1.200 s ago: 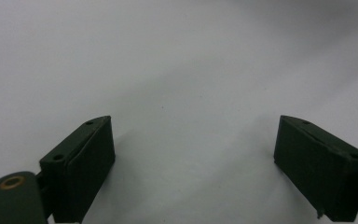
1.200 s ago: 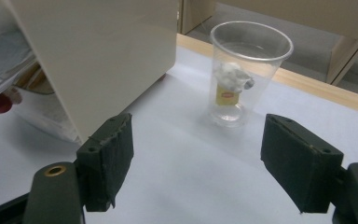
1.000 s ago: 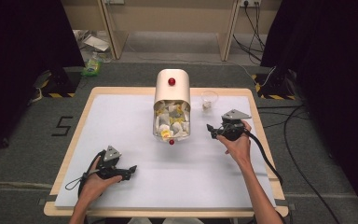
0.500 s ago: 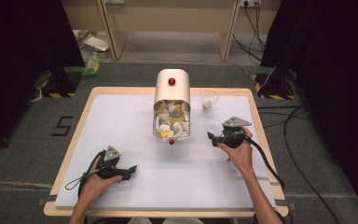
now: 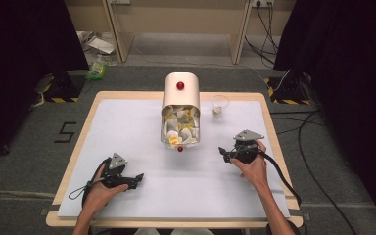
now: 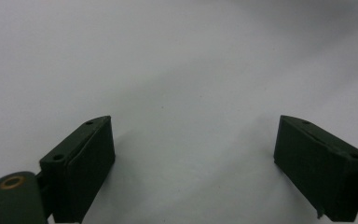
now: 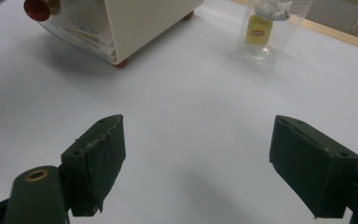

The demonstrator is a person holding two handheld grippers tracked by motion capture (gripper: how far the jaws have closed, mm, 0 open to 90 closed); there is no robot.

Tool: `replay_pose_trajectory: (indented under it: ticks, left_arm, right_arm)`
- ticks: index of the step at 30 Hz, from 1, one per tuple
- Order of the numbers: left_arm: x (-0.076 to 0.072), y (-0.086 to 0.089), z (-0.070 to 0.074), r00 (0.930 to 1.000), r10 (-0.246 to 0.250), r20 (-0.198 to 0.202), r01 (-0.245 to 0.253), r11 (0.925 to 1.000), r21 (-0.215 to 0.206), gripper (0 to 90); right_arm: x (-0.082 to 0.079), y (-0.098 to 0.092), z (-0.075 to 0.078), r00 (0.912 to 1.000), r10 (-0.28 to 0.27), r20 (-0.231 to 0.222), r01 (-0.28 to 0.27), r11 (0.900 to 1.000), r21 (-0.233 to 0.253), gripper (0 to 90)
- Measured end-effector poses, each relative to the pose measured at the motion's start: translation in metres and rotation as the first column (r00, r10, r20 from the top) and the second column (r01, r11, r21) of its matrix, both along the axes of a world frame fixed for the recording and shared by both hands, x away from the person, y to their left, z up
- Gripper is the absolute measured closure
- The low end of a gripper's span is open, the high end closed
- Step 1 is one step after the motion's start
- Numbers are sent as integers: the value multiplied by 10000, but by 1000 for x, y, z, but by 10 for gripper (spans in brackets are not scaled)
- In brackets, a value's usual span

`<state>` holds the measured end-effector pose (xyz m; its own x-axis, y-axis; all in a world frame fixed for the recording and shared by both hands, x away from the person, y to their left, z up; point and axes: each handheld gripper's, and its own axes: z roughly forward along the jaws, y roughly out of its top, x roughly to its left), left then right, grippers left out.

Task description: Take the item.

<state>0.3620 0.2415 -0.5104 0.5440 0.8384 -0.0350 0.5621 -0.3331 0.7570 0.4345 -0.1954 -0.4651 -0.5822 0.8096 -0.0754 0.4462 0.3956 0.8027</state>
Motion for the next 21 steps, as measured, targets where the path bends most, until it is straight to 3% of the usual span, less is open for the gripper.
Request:
replay_pose_trajectory:
  ticks: [4, 13, 21]
  left_arm:
    - [0, 0, 0, 10000, 0, 2, 0, 10000, 0, 114]
    - [0, 0, 0, 10000, -5, -4, 5, 10000, 41, 114]
    - [0, 0, 0, 10000, -8, 0, 8, 10000, 19, 114]
  right_arm:
    - [-6, 2, -3, 9998, 181, -82, -183, 9997, -183, 193]
    - [-20, -3, -12, 9990, 236, -390, -236, 9997, 10, 202]
    - [-30, -5, -19, 9978, 336, -577, -345, 9993, -133, 205]
